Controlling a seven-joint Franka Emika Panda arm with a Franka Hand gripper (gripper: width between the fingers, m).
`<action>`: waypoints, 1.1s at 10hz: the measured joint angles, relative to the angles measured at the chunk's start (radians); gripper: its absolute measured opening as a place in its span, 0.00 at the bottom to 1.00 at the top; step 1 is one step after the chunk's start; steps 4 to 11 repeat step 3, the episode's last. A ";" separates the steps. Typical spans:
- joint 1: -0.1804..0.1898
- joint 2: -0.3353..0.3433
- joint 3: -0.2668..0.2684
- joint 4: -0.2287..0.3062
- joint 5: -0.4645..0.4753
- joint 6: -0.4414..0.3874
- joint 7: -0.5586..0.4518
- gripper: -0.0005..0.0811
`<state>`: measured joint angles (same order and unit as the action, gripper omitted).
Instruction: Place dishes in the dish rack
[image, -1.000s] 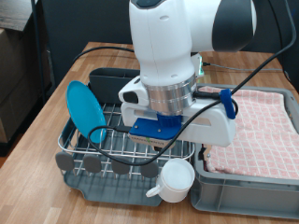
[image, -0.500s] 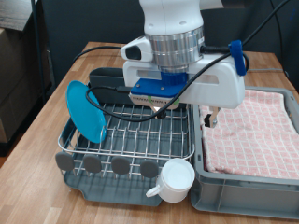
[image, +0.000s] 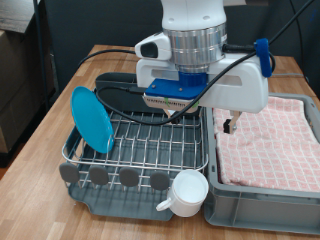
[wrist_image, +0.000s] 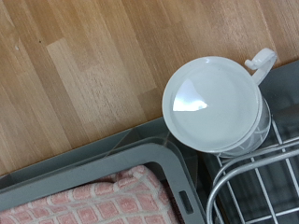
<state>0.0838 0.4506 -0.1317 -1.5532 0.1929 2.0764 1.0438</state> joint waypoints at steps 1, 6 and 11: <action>0.015 0.001 0.001 0.014 -0.019 -0.022 0.012 0.99; 0.044 0.008 0.006 0.051 -0.059 -0.078 0.017 0.99; 0.044 0.008 0.006 0.051 -0.059 -0.078 0.017 0.99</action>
